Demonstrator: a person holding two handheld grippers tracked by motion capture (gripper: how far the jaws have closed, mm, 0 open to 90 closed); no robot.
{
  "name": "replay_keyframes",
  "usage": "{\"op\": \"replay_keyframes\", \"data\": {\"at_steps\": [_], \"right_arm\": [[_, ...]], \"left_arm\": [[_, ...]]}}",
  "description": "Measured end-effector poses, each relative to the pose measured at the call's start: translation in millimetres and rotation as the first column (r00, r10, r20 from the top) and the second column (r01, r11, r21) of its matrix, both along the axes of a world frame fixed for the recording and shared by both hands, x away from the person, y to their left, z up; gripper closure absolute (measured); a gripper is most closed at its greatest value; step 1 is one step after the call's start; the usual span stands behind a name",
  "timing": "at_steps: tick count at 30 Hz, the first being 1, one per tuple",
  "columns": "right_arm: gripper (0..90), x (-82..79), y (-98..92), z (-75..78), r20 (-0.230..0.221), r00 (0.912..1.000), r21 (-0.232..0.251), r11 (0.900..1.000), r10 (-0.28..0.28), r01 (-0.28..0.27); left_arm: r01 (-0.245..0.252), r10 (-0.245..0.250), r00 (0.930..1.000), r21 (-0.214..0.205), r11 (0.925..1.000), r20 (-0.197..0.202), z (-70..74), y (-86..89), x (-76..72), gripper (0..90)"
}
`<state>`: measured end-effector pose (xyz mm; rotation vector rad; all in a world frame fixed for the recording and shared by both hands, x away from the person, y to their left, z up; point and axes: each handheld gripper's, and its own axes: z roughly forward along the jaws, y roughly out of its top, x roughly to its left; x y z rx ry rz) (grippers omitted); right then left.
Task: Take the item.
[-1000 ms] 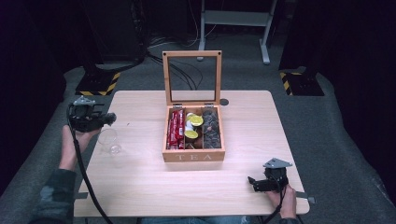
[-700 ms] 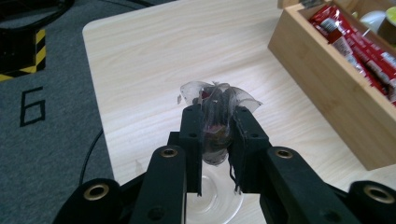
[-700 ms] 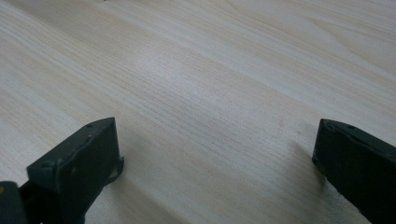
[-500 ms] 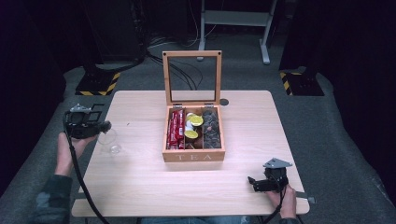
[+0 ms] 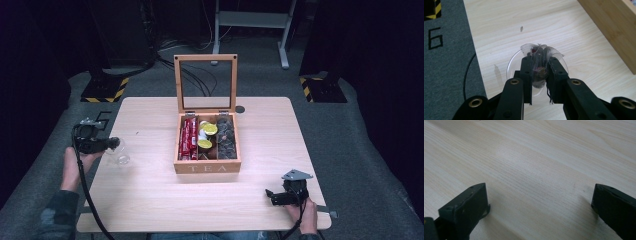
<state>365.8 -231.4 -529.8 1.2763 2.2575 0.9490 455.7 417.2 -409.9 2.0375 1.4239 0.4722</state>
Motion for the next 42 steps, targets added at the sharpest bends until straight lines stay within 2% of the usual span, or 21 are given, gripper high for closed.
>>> {"op": "replay_keyframes", "data": {"at_steps": [9, 19, 23, 28, 32, 33, 39, 42], "right_arm": [[0.0, 0.0, 0.0, 0.0, 0.000, 1.0000, 0.000, 1.0000, -0.001, 0.001], [0.0, 0.2, -0.5, 0.1, 0.000, 1.0000, 0.000, 1.0000, 0.008, -0.008], [0.0, 0.1, -0.6, 0.3, -0.002, 0.9999, 0.002, 0.9999, 0.011, -0.011], [0.0, 0.2, -0.2, 0.0, 0.002, 1.0000, -0.001, 1.0000, 0.002, -0.002], [0.0, 0.0, 0.0, 0.0, 0.000, 1.0000, 0.000, 1.0000, 0.000, 0.000], [0.0, 0.0, 0.0, 0.0, 0.000, 1.0000, 0.000, 1.0000, 0.000, 0.000], [0.0, 0.0, -0.3, 0.1, -0.001, 1.0000, -0.002, 1.0000, 0.003, -0.003], [0.0, -0.1, -0.1, 0.1, -0.002, 1.0000, 0.002, 1.0000, 0.002, -0.002]], "left_arm": [[0.005, -0.005, 0.9993, 0.004, 1.0000, -0.038, -8.4, -0.3, 3.4, 75.6], [0.009, -0.009, 0.9990, 0.009, 0.9999, -0.043, -10.0, -4.6, 4.9, 73.7], [0.012, -0.012, 0.9988, 0.006, 0.9999, -0.048, -8.7, -6.2, 4.2, 64.8], [-0.006, 0.007, 0.9990, 0.019, 0.9998, -0.043, -5.2, -7.3, 0.9, 47.5], [-0.020, 0.020, 0.9997, 0.003, 0.9998, -0.011, -1.0, -7.6, -5.3, 33.7], [-0.015, 0.015, 0.9998, 0.001, 0.9999, -0.016, 0.3, -7.3, -6.7, 30.2], [-0.004, 0.005, 0.9996, -0.025, 0.9997, 0.027, 5.7, -10.9, -21.5, 17.7], [-0.002, 0.005, 0.9983, -0.039, 0.9992, 0.058, 6.3, -14.0, -30.2, 14.7]]}}
